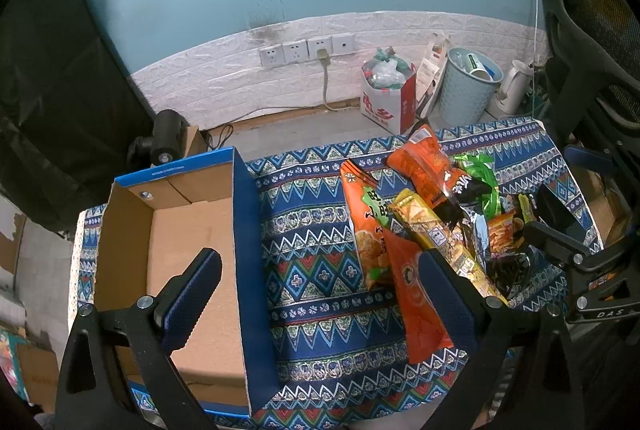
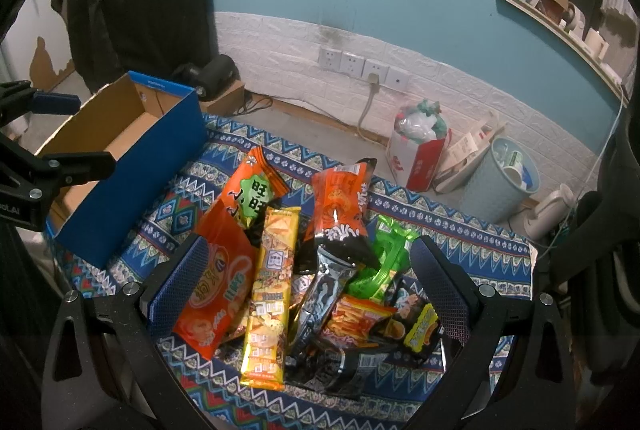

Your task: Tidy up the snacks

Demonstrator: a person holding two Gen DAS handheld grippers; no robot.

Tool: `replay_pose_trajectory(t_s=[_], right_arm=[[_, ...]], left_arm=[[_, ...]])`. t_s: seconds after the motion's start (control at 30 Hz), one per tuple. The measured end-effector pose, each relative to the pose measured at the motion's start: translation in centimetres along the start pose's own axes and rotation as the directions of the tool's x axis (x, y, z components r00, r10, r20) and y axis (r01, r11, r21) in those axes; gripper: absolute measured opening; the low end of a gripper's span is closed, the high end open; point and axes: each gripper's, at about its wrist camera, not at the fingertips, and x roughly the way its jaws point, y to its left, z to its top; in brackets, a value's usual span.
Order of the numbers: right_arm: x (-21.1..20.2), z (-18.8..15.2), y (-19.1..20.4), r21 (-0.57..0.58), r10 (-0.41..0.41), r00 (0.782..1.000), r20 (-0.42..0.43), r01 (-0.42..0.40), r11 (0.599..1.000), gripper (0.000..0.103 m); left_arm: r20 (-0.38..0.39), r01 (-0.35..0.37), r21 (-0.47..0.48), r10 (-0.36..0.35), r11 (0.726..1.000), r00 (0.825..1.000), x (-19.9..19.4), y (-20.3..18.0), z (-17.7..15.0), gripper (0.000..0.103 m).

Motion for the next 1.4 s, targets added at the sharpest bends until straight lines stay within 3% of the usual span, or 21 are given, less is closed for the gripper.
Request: replay_pose_trajectory(t_s=[1.4], right_arm=[[-0.14, -0.06, -0.17, -0.002, -0.004, 1.0, -0.006, 0.004, 1.0, 0.1]], left_arm=[[-0.013, 0.004, 0.01, -0.004, 1.0, 1.0, 0.42, -0.24, -0.07, 0.1]])
